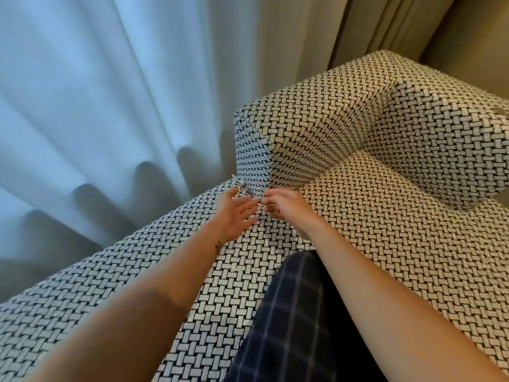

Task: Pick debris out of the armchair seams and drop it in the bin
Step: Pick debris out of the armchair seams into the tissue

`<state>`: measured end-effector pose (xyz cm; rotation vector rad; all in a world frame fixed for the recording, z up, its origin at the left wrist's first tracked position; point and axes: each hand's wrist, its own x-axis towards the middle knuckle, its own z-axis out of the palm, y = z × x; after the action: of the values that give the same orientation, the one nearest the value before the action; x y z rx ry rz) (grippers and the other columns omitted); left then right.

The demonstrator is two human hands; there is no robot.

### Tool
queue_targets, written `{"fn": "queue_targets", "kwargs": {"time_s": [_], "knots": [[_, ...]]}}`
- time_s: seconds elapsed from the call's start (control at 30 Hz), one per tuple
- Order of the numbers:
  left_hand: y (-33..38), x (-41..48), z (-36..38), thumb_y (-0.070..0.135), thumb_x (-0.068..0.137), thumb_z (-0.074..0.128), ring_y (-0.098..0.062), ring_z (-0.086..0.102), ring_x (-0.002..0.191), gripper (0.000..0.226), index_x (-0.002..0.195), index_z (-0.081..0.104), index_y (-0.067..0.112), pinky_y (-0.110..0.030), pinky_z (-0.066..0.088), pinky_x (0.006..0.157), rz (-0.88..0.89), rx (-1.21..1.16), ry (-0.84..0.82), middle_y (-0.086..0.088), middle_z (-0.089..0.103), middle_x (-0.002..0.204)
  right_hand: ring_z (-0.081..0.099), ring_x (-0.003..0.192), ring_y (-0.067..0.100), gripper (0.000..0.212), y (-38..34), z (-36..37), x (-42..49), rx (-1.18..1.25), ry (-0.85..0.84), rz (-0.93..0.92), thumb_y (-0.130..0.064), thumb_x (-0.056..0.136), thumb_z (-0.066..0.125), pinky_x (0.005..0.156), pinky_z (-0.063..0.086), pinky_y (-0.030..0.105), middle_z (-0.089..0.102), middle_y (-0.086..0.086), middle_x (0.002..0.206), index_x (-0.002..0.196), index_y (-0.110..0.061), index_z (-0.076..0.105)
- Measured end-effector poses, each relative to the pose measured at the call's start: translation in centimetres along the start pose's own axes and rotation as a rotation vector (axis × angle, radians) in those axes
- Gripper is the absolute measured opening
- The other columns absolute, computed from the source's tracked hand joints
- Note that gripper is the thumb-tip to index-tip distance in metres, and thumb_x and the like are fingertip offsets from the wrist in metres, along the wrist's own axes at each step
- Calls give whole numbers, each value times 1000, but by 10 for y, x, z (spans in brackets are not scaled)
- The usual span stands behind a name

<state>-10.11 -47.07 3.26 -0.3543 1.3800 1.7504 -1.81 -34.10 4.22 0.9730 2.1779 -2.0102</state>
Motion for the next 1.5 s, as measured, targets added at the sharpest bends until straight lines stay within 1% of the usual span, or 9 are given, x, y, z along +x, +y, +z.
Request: {"fn": "queue_targets", "kwargs": {"time_s": [0.13,0.27,0.37,0.43,0.57,0.67,0.87,1.13,1.5], "knots": [[-2,14,-25,40,103,38,-35,60,122,59,143,42,-3,-49,45,110,-28,-65,46,-23,60,135,66,93,16,29,7,11,16,-121,7,6,-13,104,45,82,56,29,70,7,111,126,-14,65],[2,26,-30,34,105,34,-35,65,117,53,142,44,-4,-45,48,108,23,-123,65,-24,64,129,70,95,24,37,14,20,30,-333,-6,-14,-15,101,50,85,58,40,69,3,109,137,-23,59],[4,35,-30,32,106,30,-33,65,117,53,142,44,-5,-43,49,107,21,-149,54,-23,64,131,64,74,16,47,17,24,40,-380,-7,-29,-17,101,51,71,60,35,68,1,110,146,-27,51],[3,41,-32,33,106,29,-31,66,116,55,141,46,-5,-41,51,104,13,-185,46,-22,65,130,51,56,6,52,21,29,47,-423,-9,-51,-19,101,50,52,48,27,69,-2,103,151,-30,42],[1,50,-35,38,106,26,-32,67,115,57,137,50,-5,-41,52,104,18,-267,42,-22,67,126,47,55,8,58,29,44,56,-728,44,-133,-33,103,45,50,38,28,59,-12,83,157,-38,24],[0,55,-32,38,106,26,-33,71,107,58,131,56,-5,-43,54,101,8,-290,82,-22,72,117,60,74,13,46,28,53,66,-872,152,-202,-34,105,42,57,43,28,69,-6,98,151,-36,39],[1,52,-35,37,105,19,-33,74,96,60,120,61,-3,-43,58,94,-15,-356,227,-21,75,106,66,71,18,17,32,74,82,-1053,393,-231,-19,105,48,58,52,30,68,-2,82,105,-19,64],[17,54,-38,40,104,17,-34,75,92,65,105,66,-3,-43,59,91,-149,-321,225,-21,76,99,68,75,21,25,28,88,97,-1164,481,-129,-8,101,48,57,43,31,71,1,84,89,-17,68],[17,53,-45,48,104,21,-36,75,92,70,109,66,-6,-44,59,90,-157,-365,160,-23,76,99,50,46,13,34,40,80,92,-892,554,-371,-23,103,52,43,33,25,54,-5,54,72,-16,64]]}}
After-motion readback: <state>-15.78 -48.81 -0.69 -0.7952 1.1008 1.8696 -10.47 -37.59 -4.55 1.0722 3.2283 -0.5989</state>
